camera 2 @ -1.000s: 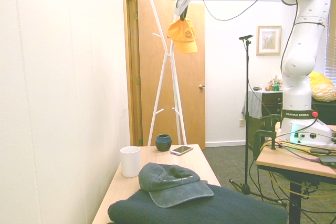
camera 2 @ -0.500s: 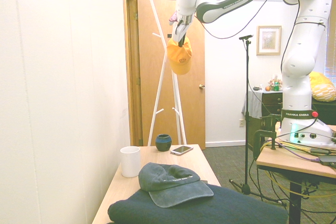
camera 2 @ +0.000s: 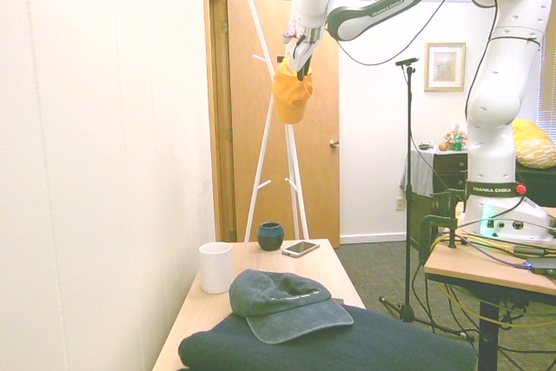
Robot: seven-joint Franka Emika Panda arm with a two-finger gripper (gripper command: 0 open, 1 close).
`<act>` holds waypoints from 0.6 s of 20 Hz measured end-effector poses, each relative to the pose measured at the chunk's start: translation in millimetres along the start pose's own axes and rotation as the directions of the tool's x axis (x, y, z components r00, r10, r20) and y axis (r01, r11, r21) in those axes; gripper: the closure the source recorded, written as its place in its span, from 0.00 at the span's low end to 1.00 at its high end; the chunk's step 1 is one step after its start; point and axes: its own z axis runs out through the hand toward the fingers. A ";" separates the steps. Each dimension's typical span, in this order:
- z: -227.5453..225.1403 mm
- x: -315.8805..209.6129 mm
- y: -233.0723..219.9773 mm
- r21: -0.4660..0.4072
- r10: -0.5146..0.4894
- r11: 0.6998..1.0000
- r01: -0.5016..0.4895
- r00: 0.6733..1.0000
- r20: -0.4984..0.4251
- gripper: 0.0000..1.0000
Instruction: Hang the cap
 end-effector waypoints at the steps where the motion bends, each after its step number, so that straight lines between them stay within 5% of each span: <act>1: -0.1 -0.6 -0.1 0.017 0.015 1.000 -0.015 0.999 0.033 0.00; 6: -20.1 -17.1 -4.2 0.145 -0.001 0.988 -0.048 0.948 0.319 0.00; 12: -41.1 -48.8 -9.5 0.268 -0.123 0.961 -0.062 0.776 0.619 0.00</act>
